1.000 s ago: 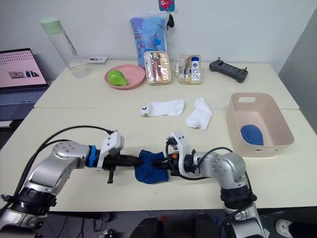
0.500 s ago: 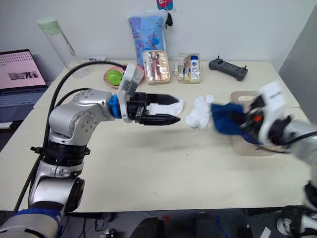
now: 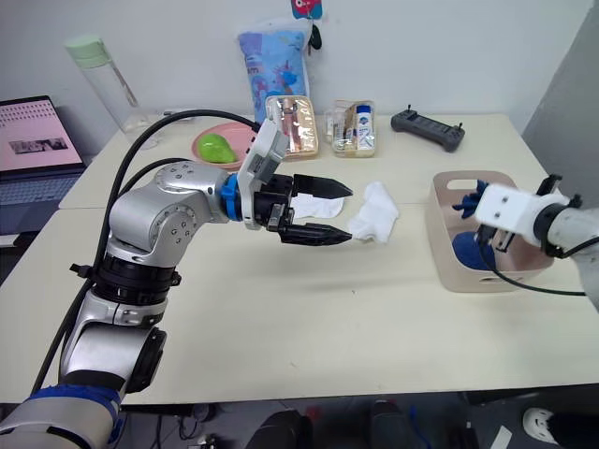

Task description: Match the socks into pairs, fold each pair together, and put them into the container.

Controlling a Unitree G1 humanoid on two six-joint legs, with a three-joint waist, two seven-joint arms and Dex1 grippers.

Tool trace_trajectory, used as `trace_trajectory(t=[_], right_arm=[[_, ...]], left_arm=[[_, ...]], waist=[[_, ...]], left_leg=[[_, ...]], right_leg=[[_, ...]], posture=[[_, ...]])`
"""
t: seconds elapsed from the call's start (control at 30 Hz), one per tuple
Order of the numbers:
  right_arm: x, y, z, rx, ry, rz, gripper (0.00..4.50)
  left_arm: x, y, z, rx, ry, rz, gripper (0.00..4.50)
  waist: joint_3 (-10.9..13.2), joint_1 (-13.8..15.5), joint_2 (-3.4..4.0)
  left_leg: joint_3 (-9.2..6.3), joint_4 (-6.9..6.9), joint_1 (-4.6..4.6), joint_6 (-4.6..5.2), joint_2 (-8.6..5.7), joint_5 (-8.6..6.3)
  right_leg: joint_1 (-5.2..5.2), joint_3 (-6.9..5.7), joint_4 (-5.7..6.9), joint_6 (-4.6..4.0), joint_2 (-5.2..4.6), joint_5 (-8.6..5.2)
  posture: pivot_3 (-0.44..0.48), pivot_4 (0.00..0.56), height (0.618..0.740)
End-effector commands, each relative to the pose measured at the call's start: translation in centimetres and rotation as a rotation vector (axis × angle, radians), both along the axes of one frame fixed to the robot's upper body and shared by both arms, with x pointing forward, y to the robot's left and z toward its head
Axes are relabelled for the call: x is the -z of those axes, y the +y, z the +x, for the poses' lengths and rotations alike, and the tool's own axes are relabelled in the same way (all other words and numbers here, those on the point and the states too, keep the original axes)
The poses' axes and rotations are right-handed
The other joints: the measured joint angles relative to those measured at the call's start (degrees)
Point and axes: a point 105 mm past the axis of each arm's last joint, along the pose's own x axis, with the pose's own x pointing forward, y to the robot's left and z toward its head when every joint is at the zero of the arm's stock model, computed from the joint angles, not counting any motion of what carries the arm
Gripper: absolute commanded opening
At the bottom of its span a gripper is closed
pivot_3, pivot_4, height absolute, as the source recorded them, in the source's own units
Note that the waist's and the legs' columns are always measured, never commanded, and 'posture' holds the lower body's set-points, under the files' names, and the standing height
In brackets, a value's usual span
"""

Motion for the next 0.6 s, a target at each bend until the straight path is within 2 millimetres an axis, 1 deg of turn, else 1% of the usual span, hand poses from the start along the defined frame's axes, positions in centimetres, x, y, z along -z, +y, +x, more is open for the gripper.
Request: trace_trajectory(t=[0.03,0.1,0.17,0.23,0.3,0.37,0.43,0.47,0.57,0.6], right_arm=[[-0.5,-0.1,0.6,-0.066,-0.022,-0.074,0.00],[0.0,-0.3,0.6,-0.069,0.003,-0.070,0.00],[0.7,-0.3,0.1,-0.051,0.075,-0.001,0.00],[0.6,-0.3,-0.4,-0.041,0.122,0.035,0.00],[-1.4,-0.4,-0.3,-0.031,0.084,0.056,0.00],[-2.5,-0.4,-0.4,-0.026,0.071,0.070,0.00],[-2.2,-0.1,-1.5,-0.031,0.165,0.122,0.69],[-2.1,0.1,-1.9,-0.029,0.194,0.150,0.91],[-1.7,0.3,-2.3,-0.018,0.217,0.182,1.94],[-1.5,0.4,-2.4,-0.021,0.226,0.186,2.37]], left_arm=[[-0.5,0.0,-0.6,0.018,-0.058,0.004,4.49],[-0.4,0.0,-0.6,0.017,-0.058,0.006,4.49],[-0.3,0.0,-0.7,0.016,-0.060,0.008,4.49],[-0.3,-0.1,-0.7,0.013,-0.065,0.010,4.49],[-0.2,-0.1,-0.6,0.010,-0.069,0.014,4.49],[-0.1,-0.1,-0.5,0.008,-0.070,0.016,4.49],[0.0,-0.1,-0.5,0.008,-0.072,0.015,4.50],[0.0,-0.1,-0.5,0.008,-0.072,0.016,4.50],[0.1,-0.2,-0.4,0.009,-0.075,0.015,4.50],[0.2,-0.3,-0.4,0.010,-0.076,0.015,4.50]], waist=[[0.0,0.0,-0.01],[0.0,0.1,-0.01],[0.0,0.2,-0.02],[0.0,0.2,-0.01],[0.0,0.1,0.00],[0.0,0.1,0.00],[0.0,0.2,0.00],[0.0,0.2,0.00],[0.0,0.3,0.00],[0.0,0.3,0.00]], left_leg=[[0.00,0.00,-0.02,-0.02,0.00,0.01],[0.00,0.00,-0.03,-0.03,0.00,0.02],[-0.01,0.02,-0.02,-0.03,0.00,0.01],[-0.03,0.03,-0.01,-0.01,0.00,0.00],[-0.03,0.05,0.00,0.02,0.00,-0.01],[-0.02,0.05,0.01,0.06,0.00,-0.03],[-0.04,0.05,0.01,0.13,0.01,-0.07],[-0.06,0.05,0.01,0.13,0.01,-0.08],[-0.10,0.06,-0.02,0.16,0.01,-0.09],[-0.08,0.07,0.00,0.16,0.01,-0.09]], right_leg=[[-0.01,0.00,-0.01,0.00,-0.01,0.00],[-0.02,0.02,-0.02,0.00,-0.02,0.00],[-0.01,0.01,-0.01,0.00,-0.03,0.01],[0.01,0.00,0.01,0.00,-0.03,0.02],[0.02,0.01,0.02,0.01,-0.03,0.03],[0.02,0.02,0.03,0.02,-0.03,0.03],[0.02,0.01,0.03,0.02,-0.03,0.03],[0.02,-0.01,0.02,0.02,-0.03,0.03],[0.04,-0.04,0.00,0.02,-0.04,0.03],[0.05,-0.03,0.00,0.03,-0.05,0.04]], posture=[[0.000,0.150,0.733],[0.000,0.150,0.733],[0.000,0.150,0.733],[0.000,0.150,0.733],[0.000,0.150,0.733],[0.000,0.150,0.733],[0.000,0.150,0.733],[0.000,0.150,0.733],[0.000,0.150,0.733],[0.000,0.150,0.733]])
